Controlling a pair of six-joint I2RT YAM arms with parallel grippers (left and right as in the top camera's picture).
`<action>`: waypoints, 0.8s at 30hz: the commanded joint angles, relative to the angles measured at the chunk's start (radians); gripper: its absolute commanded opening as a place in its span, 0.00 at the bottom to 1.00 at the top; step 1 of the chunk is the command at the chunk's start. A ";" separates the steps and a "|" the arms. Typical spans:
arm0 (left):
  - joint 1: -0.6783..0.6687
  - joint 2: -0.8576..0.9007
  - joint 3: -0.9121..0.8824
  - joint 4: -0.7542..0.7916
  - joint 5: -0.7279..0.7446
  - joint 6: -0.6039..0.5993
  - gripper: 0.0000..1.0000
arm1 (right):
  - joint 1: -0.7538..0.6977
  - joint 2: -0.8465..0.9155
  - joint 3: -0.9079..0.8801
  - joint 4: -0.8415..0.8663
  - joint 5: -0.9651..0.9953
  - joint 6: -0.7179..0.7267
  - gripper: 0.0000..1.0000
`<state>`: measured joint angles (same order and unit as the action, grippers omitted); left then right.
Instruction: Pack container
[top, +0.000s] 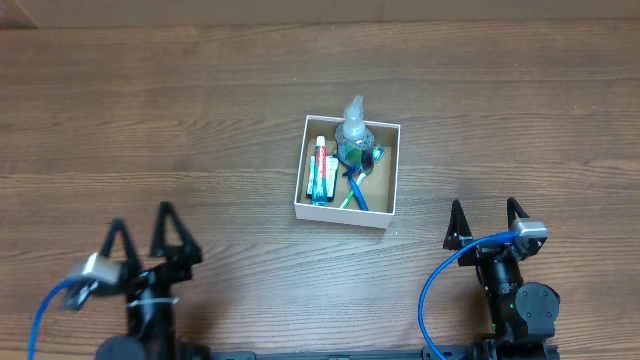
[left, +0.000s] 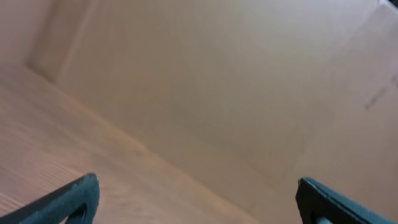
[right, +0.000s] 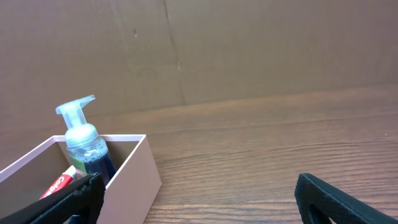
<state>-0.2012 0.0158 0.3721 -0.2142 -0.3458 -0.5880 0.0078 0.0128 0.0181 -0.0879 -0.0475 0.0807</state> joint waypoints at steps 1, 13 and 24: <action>0.004 -0.012 -0.166 0.158 0.069 0.053 1.00 | -0.003 -0.010 -0.010 0.008 0.004 -0.003 1.00; 0.004 -0.012 -0.355 0.348 0.259 0.518 1.00 | -0.003 -0.010 -0.010 0.008 0.004 -0.003 1.00; 0.005 -0.012 -0.368 0.198 0.290 0.667 1.00 | -0.003 -0.010 -0.010 0.008 0.004 -0.003 1.00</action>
<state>-0.2012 0.0151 0.0124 -0.0044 -0.0818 0.0105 0.0078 0.0128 0.0181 -0.0887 -0.0475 0.0811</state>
